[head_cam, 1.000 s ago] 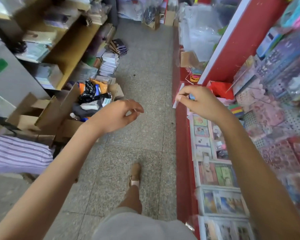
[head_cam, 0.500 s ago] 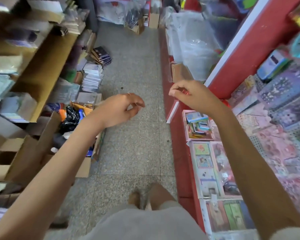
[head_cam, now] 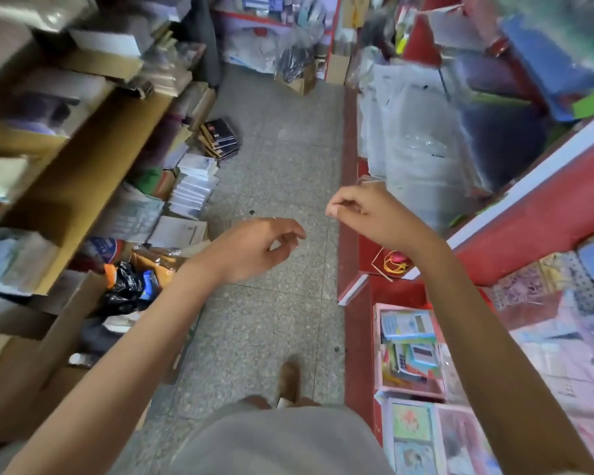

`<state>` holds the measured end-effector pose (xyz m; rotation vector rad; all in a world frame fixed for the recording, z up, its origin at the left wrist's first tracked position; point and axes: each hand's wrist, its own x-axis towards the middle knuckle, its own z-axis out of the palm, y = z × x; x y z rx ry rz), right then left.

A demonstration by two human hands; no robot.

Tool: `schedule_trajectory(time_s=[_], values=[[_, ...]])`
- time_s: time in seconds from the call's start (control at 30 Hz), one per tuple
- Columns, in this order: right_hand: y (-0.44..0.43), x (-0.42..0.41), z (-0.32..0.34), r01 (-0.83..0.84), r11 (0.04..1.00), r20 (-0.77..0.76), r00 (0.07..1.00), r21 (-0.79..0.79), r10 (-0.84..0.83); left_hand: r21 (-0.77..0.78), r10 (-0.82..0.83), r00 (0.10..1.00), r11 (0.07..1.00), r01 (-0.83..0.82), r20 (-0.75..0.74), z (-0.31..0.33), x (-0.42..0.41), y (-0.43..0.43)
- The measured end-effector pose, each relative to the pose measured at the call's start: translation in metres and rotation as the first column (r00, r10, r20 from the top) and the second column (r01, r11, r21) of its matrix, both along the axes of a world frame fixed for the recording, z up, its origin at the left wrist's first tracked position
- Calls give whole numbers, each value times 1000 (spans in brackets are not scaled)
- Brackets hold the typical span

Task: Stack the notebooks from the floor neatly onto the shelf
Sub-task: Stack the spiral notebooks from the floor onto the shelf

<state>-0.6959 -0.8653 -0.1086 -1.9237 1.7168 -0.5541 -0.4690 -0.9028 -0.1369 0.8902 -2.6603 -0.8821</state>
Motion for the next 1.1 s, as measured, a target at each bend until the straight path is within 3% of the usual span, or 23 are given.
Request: schedule_trajectory(time_s=[0.43,0.73,1.1], values=[[-232,-40,-18,-171,982,18,985,74,170,73,219,976,973,-217,-17,-16,-19,-210],[-453,-16,-27,-267,956,36,964,120,265,62,346,937,937,-343,-45,-24,-6,-399],[-655,-6,-38,-434,870,43,898,233,437,116,480,877,873,-473,-31,-33,-8,-564]])
